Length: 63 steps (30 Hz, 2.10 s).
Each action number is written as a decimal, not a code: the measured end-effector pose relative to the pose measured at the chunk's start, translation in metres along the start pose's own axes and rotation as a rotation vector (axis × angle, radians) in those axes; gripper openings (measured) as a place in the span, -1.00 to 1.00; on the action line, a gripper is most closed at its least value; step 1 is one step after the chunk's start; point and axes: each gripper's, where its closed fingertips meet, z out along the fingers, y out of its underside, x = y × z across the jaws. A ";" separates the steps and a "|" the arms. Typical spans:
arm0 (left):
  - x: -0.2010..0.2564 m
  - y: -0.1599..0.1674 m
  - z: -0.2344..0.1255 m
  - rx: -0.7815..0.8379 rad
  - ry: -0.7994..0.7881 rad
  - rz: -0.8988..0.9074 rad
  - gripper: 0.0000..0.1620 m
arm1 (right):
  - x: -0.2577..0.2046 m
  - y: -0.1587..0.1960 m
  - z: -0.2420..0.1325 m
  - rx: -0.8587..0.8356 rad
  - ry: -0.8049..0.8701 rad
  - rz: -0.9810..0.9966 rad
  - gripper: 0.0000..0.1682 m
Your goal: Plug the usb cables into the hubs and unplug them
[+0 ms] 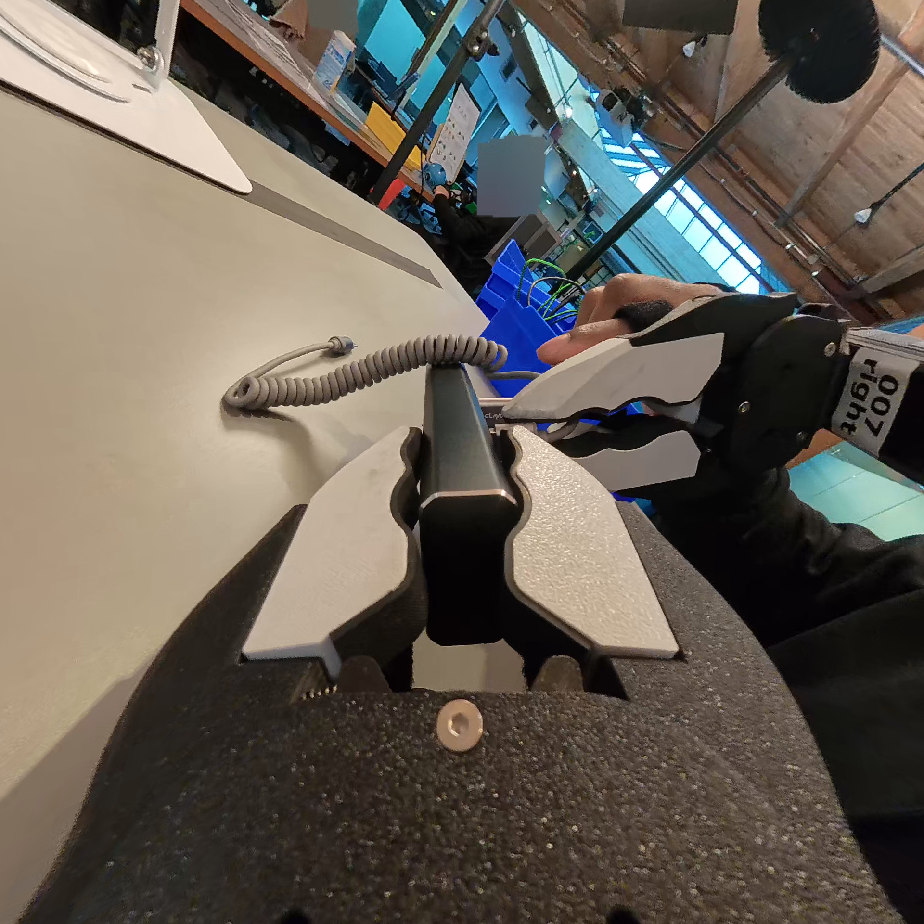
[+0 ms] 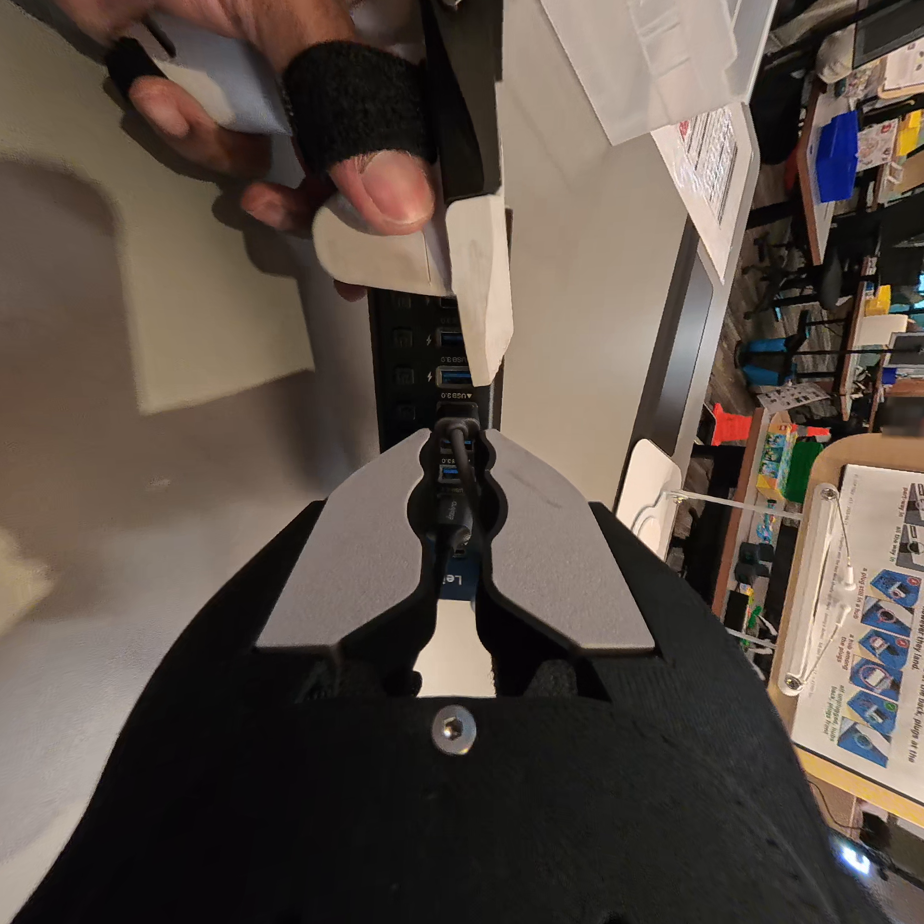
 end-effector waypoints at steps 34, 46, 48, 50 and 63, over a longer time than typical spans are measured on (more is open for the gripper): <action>-0.008 0.008 -0.004 -0.101 -0.046 0.045 -0.64 | -0.014 -0.003 0.015 -0.098 0.180 0.063 -0.81; -0.007 0.059 -0.034 -0.821 0.201 0.018 -0.48 | -0.041 -0.012 0.023 -0.094 0.193 -0.135 -0.82; -0.008 0.072 -0.035 -0.927 0.211 0.046 -0.43 | -0.041 -0.010 0.025 -0.103 0.205 -0.148 -0.82; -0.008 0.082 -0.031 -0.995 0.224 0.045 -0.40 | -0.043 -0.010 0.025 -0.098 0.209 -0.154 -0.82; -0.015 0.100 -0.021 -1.144 0.116 0.286 -0.61 | -0.058 -0.007 0.020 -0.038 0.199 -0.213 -0.81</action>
